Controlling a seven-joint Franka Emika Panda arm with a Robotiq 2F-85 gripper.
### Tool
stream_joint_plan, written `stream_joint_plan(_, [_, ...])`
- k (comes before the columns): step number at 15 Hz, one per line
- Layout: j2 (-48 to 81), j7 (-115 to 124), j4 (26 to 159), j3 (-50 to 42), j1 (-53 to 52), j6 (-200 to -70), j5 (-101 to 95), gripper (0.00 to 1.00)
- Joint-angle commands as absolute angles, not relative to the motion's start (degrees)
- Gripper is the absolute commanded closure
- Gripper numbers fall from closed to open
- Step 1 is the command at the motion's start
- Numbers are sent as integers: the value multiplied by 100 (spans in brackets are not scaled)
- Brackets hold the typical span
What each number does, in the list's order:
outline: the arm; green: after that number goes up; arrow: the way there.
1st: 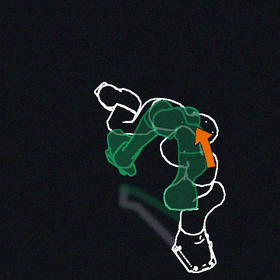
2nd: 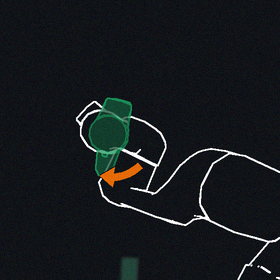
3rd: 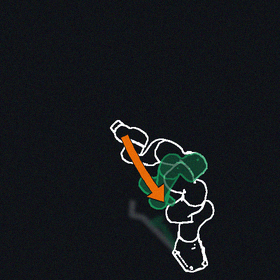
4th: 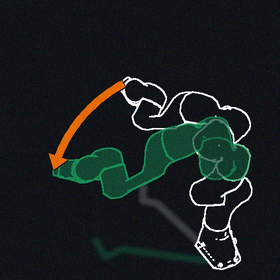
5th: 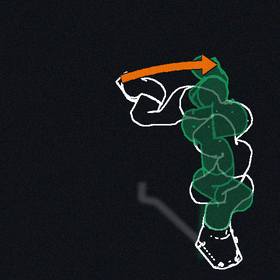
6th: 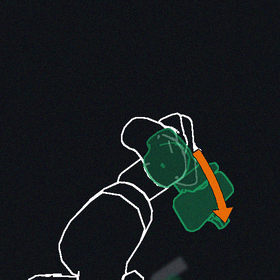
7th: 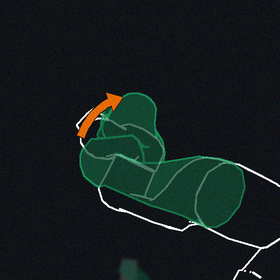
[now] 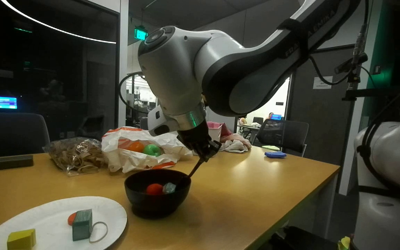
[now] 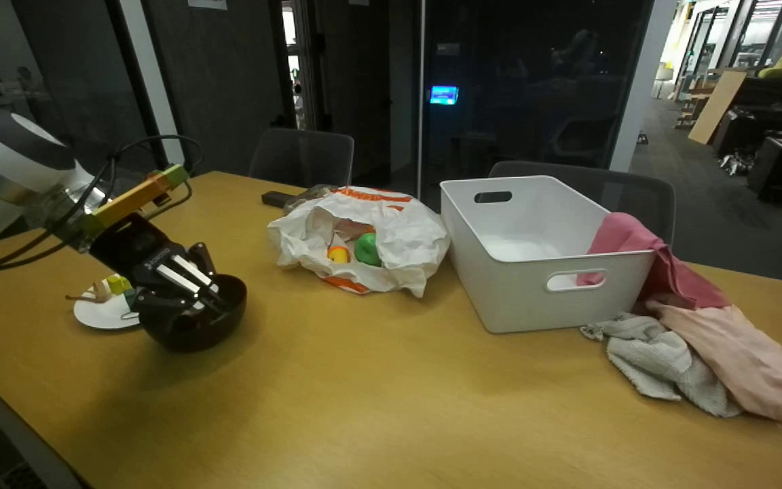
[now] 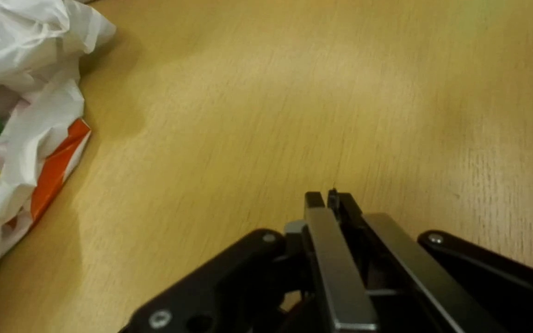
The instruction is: Stir the contents in the black bowl using the black spoon then remove an apple and orange from the plastic bag and put them on the table.
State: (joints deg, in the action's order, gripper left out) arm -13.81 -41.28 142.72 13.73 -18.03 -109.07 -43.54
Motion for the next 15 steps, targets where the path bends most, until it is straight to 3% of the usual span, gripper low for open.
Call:
stream_joint_plan(1, [-1389, -4263, 14214, 1333, -1883, -11263, -4068, 89])
stream_joint_plan(8, [-1287, -2723, 14438, 1352, -1583, -12825, -5414, 89])
stream_joint_plan(15, [-1226, -2010, 14546, 1247, -1308, -12479, -6967, 89])
